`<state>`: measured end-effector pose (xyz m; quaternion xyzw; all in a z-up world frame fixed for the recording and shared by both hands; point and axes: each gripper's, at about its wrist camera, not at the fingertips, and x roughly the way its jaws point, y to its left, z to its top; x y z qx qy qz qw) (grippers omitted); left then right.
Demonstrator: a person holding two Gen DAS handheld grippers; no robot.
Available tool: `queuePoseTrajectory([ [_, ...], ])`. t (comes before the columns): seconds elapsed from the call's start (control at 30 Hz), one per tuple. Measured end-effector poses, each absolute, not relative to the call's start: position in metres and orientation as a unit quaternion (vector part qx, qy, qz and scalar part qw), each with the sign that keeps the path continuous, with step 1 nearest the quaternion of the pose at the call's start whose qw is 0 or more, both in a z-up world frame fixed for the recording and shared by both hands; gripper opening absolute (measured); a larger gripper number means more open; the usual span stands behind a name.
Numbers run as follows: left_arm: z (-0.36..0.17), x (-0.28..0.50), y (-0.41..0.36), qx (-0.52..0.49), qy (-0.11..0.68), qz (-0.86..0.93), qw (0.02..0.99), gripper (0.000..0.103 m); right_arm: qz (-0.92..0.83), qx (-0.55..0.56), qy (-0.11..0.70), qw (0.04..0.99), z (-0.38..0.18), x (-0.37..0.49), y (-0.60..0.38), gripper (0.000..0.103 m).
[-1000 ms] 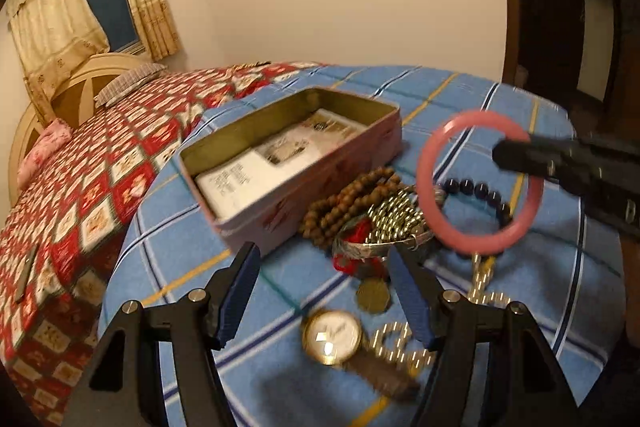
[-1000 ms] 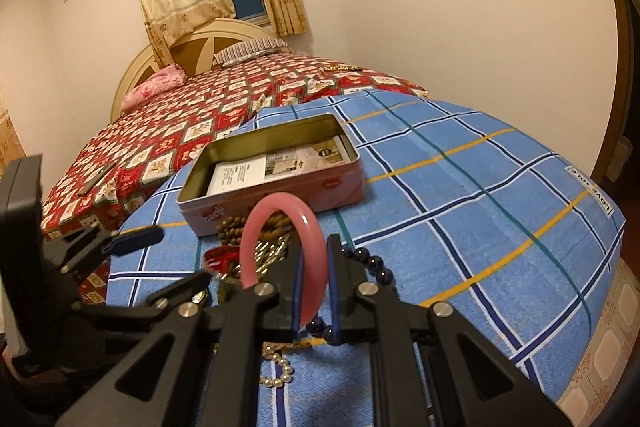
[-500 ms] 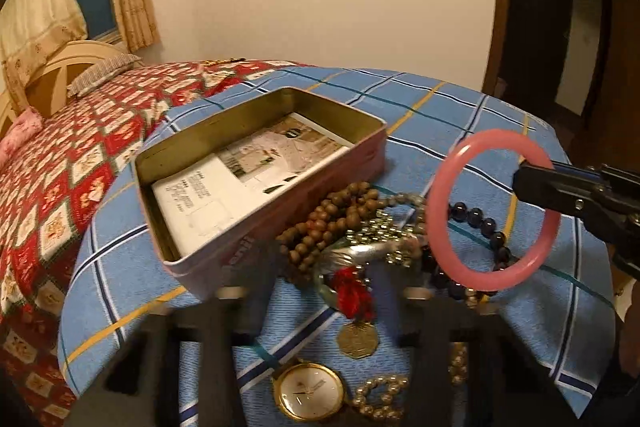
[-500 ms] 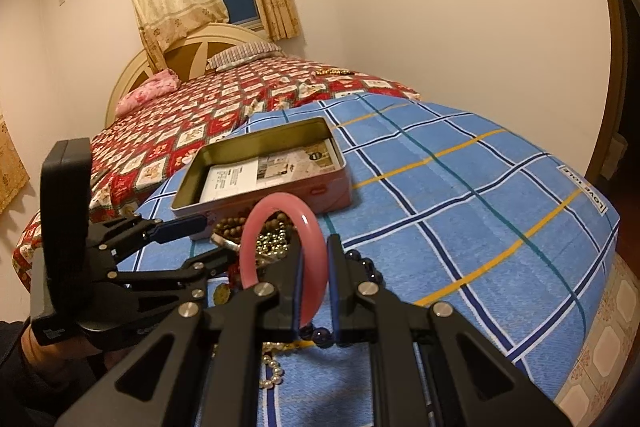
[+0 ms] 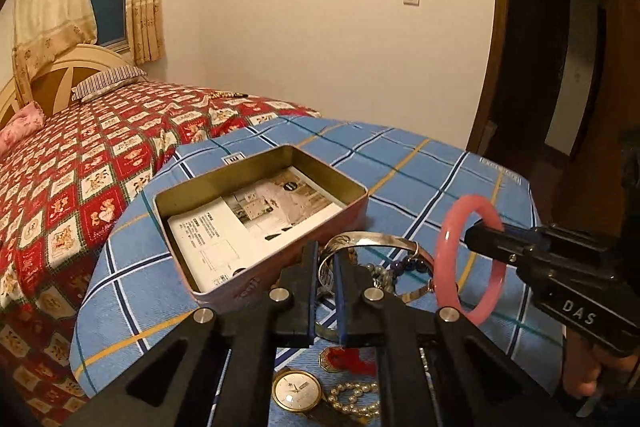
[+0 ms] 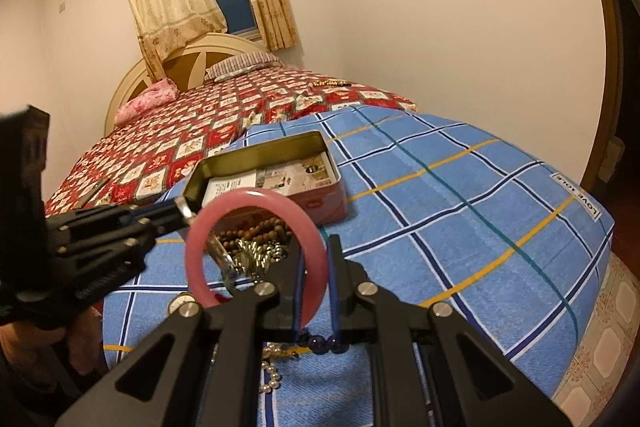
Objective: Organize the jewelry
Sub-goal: 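Grasp the silver bangle with the left tool while the right tool lifts the pink bangle, then lower the pink and silver bangles into the tin and open both tools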
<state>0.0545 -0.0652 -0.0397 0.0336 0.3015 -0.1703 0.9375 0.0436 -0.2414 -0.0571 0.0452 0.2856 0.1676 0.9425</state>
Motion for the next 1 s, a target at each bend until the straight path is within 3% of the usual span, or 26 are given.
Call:
queuePoseTrajectory([
  [0.5,-0.02,0.07,-0.03,0.014,0.297,-0.127,0.946,0.006,0.166,0.029,0.29,0.942,-0.044,0.061,-0.24,0.012],
  [1.0,-0.03,0.157,0.005,0.031,0.332,-0.071,0.94,0.006,0.187,-0.028,0.337,0.922,-0.037,0.16,-0.194,0.012],
])
